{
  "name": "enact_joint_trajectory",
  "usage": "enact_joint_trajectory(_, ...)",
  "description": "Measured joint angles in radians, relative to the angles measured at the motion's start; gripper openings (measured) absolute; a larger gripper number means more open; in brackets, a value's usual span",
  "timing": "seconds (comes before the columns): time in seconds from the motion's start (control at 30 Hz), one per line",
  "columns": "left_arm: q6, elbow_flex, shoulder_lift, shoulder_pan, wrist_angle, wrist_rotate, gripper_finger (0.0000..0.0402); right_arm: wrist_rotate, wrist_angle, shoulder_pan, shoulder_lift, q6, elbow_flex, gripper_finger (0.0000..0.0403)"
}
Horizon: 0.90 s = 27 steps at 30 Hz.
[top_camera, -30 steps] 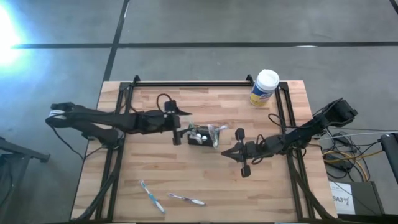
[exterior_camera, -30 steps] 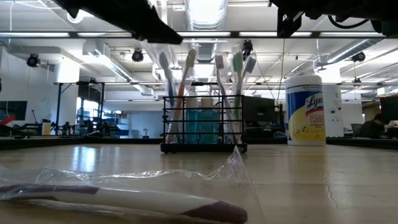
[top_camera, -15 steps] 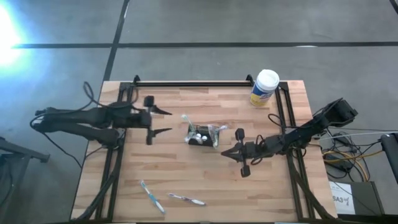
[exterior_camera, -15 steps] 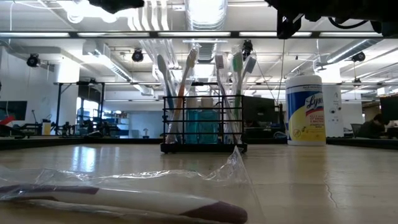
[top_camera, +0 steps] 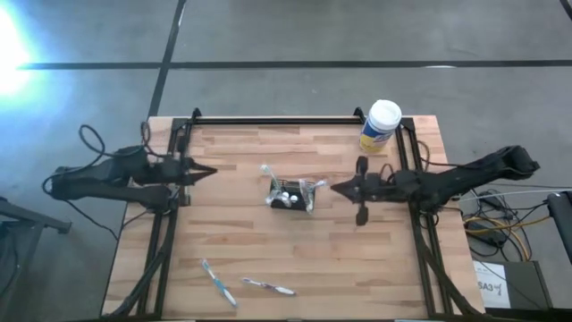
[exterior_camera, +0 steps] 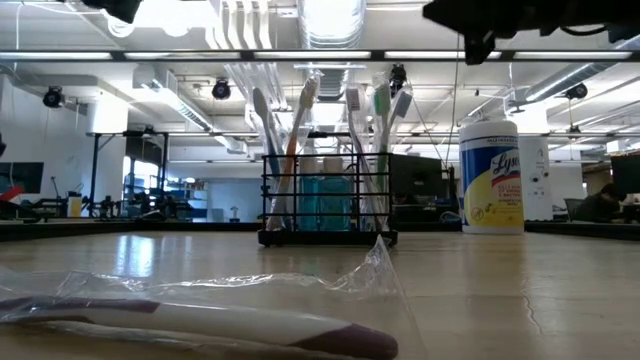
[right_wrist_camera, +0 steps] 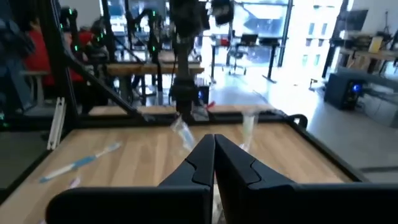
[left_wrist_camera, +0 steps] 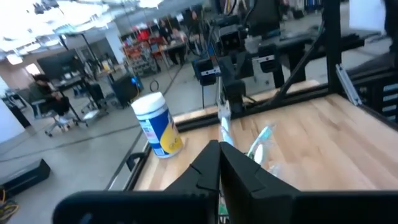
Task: Pick & Place toothbrushing station
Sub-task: Put the violet toothbrush into the black mesh organizer
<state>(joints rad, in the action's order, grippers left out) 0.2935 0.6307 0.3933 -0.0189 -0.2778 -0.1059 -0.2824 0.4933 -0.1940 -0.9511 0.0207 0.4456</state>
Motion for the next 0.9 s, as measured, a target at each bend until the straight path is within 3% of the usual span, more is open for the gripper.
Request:
enact_joint_trajectory(0.17, -0.018, -0.062, -0.132, 0.0, 0.008, 0.001, 0.0004, 0.075, -0.023, 0.001, 0.153, -0.023, -0.05, 0.0008)
enact_joint_trajectory(0.4, -0.076, -0.171, -0.262, 0.0, 0.111, -0.06, 0.0003, 0.077, -0.033, 0.001, 0.364, -0.023, -0.18, 0.0008)
enact_joint_trajectory(0.67, -0.051, -0.332, -0.265, 0.0, 0.26, 0.061, 0.0001, 0.075, -0.033, 0.003, 0.57, 0.009, -0.316, 0.0008)
enact_joint_trajectory(0.9, -0.079, -0.4, -0.26, 0.0, 0.27, 0.102, 0.0001, 0.076, -0.049, 0.003, 0.714, 0.03, -0.387, 0.0008)
